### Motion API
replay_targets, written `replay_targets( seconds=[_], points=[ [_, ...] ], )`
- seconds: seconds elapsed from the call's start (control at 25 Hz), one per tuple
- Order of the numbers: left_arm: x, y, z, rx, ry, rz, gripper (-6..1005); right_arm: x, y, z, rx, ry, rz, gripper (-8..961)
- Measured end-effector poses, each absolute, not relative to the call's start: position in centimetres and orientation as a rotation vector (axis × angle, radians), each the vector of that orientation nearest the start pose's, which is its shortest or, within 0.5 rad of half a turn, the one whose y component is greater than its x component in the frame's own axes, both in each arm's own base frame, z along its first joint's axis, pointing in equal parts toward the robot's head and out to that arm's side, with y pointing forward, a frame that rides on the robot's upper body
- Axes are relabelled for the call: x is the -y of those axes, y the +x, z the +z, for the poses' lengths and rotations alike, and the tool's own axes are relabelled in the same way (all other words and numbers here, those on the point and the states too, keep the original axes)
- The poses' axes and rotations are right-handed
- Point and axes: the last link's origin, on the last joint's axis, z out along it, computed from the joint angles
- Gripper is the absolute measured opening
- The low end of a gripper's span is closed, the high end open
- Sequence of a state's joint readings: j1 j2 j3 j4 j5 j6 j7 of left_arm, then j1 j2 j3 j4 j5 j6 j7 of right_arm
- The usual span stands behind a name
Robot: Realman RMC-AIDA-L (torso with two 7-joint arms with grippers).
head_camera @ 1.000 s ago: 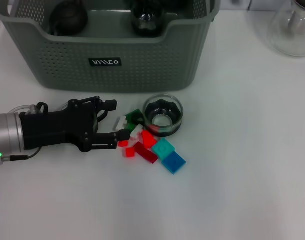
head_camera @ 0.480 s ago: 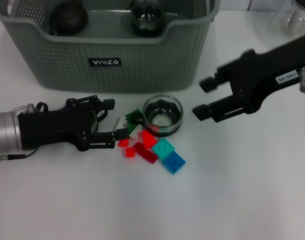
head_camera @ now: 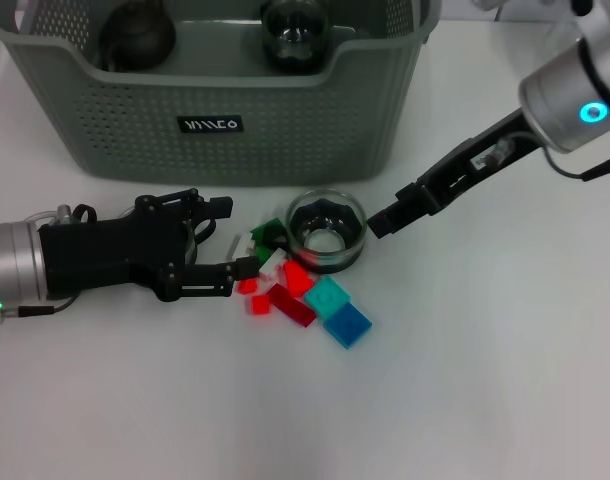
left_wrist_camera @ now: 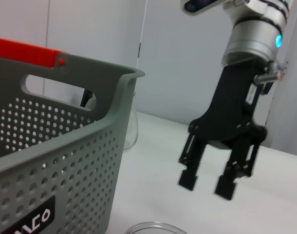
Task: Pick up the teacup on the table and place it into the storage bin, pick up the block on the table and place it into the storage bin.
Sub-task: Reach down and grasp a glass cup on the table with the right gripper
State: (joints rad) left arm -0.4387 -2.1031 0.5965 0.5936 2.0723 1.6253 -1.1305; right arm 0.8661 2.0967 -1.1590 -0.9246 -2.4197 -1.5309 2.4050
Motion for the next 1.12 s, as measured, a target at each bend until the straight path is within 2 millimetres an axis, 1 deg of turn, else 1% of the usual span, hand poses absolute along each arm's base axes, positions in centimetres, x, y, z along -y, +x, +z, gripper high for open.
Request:
replay_targets(
  seconds=[0.28, 0.48, 1.12],
  points=[
    [-28.6, -29.2, -1.5, 0.501, -2.735, -0.720, 857, -39.3, 14.5, -4.4, -1.037, -2.798, -0.232, 678],
    [-28.5, -29.2, -1.6, 0.500, -2.738, -0.721, 856, -39.7, 14.7, -5.2, -1.035, -2.778, -0.216, 677],
    [-28.6, -29.0, -1.7, 0.493, -2.747, -0.725, 857, -39.7, 14.8, -8.6, -0.944, -2.772, -0.241, 673]
  ],
)
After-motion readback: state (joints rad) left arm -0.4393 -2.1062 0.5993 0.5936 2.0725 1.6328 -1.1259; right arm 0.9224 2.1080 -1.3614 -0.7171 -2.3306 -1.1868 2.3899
